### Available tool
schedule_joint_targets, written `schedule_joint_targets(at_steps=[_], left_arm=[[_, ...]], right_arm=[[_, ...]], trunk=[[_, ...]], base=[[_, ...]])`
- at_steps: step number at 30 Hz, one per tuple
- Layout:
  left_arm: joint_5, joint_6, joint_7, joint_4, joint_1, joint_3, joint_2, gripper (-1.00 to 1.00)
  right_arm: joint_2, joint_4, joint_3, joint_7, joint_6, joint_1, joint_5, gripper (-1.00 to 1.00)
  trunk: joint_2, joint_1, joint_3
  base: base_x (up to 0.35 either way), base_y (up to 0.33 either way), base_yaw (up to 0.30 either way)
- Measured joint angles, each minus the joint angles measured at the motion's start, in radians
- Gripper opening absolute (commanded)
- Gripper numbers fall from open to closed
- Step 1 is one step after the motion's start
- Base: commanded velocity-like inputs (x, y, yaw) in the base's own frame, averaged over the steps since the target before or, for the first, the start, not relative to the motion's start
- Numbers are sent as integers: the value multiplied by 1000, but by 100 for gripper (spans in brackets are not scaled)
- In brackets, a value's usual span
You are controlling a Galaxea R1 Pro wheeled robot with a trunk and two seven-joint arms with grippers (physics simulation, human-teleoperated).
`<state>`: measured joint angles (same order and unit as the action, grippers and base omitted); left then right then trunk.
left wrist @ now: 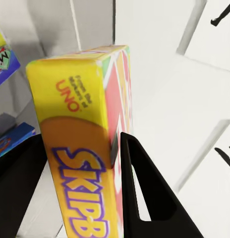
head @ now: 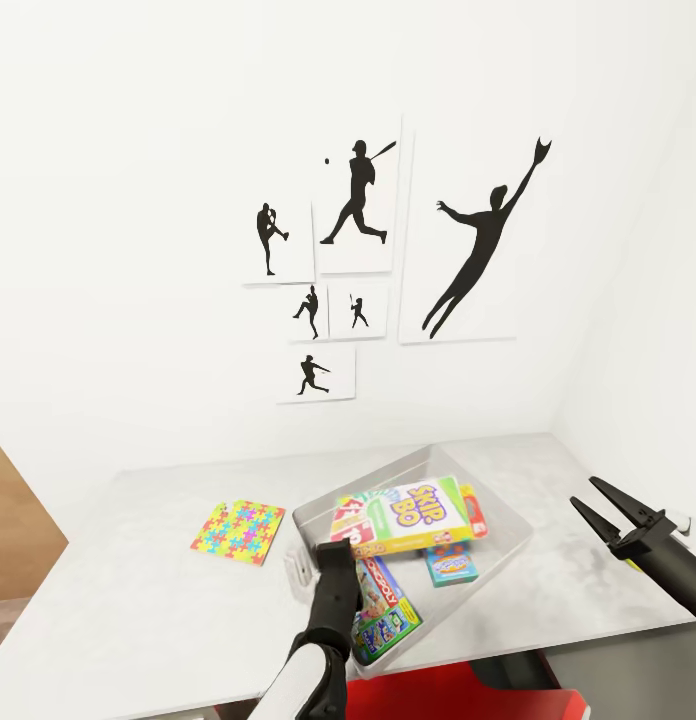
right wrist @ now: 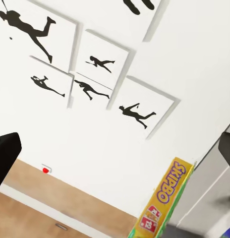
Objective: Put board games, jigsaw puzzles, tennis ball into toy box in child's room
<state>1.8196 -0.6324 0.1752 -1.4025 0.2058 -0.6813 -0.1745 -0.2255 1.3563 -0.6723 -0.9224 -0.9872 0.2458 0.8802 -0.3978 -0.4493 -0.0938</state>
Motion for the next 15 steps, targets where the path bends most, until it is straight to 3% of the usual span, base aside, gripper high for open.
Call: schedule_joint_targets(at_steps=[5, 15], left_arm=[[-6, -23, 0, 1, 0, -22, 0, -100], [-7, -27, 7, 5, 0, -30, 0, -100]], right_arm=[[0, 0, 0, 0, 0, 0, 0, 100], [0, 0, 0, 0, 0, 0, 0, 100]], trunk=[[0, 0, 0], [0, 0, 0]], base=[[0, 0, 0], [0, 0, 0]])
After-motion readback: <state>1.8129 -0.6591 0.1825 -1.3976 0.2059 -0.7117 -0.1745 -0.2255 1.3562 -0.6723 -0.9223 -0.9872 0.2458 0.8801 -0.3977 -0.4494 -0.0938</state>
